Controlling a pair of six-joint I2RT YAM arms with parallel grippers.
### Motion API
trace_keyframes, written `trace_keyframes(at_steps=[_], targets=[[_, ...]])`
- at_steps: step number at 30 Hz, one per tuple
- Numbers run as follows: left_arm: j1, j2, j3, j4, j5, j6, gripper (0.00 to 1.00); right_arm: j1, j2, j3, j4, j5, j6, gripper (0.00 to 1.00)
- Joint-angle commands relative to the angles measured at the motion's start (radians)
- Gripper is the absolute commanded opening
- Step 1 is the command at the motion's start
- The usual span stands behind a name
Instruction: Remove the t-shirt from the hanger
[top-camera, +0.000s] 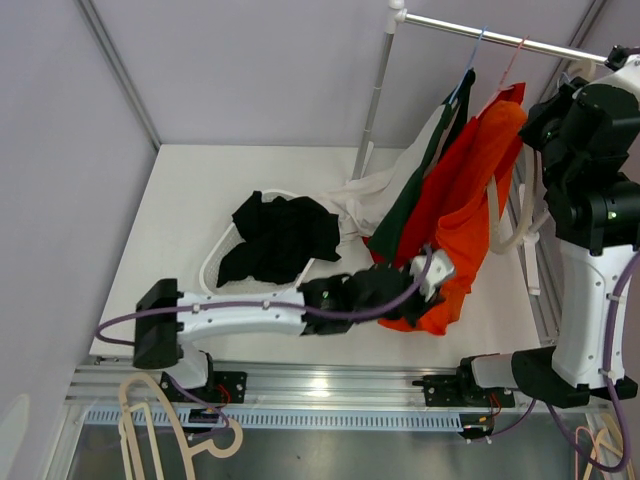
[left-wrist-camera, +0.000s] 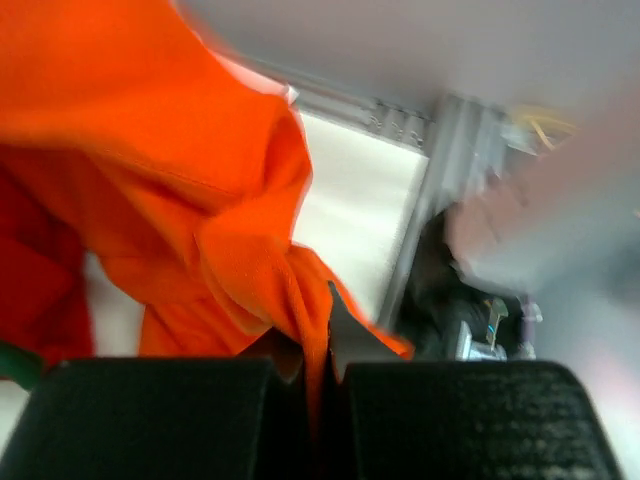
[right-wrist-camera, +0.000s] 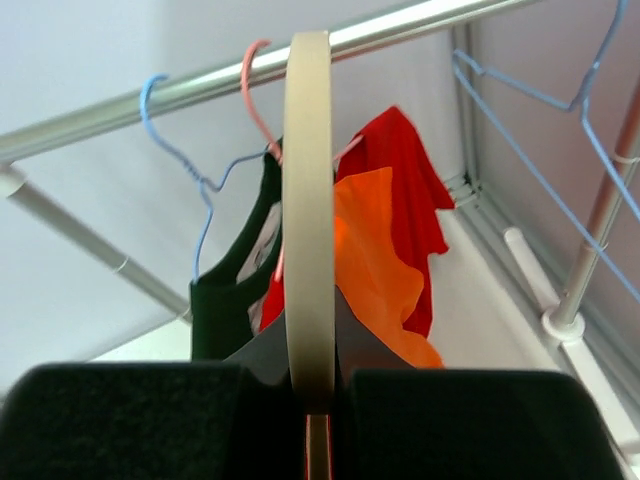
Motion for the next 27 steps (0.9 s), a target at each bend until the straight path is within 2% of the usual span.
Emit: trace_keyframes(at_steps=[1,5,6,8,10,13,15,20,25,27], targets=[[0.105,0.068,0.307,-0.157,0.006,-0.111,0.01,0.007,-0.035,0.054,-0.125,-0.122,0.073,0.00],[0.202,0.148,0.495,-0.274,0.056,-0.142,0.01,0.015,-0.106,-0.035,-0.139,-0.182,0.084,0.00],[0.210,0.181,0.588,-0.298,0.056,-0.143,0.01,0.015,-0.115,-0.036,-0.143,-0.185,0.083,0.00],[0.237,0.235,0.676,-0.388,0.038,-0.166,0.01,0.017,-0.129,-0.010,-0.177,-0.193,0.079,0.00],[0.259,0.342,0.878,-0.559,0.034,-0.204,0.01,0.009,-0.117,0.075,-0.230,-0.260,0.079,0.00],[0.328,0.448,1.046,-0.679,0.100,-0.269,0.01,0.006,-0.067,0.152,-0.352,-0.381,0.064,0.00],[0.346,0.456,1.042,-0.676,0.123,-0.293,0.01,0.017,-0.073,0.139,-0.354,-0.386,0.053,0.00],[0.369,0.440,0.930,-0.648,0.076,-0.306,0.01,0.017,-0.103,0.123,-0.343,-0.256,0.015,0.00],[0.380,0.394,0.801,-0.613,0.194,-0.324,0.01,0.014,-0.100,0.112,-0.295,-0.090,-0.052,0.00],[0.380,0.349,0.729,-0.578,0.226,-0.324,0.01,0.009,-0.063,0.210,-0.336,-0.054,-0.051,0.00]])
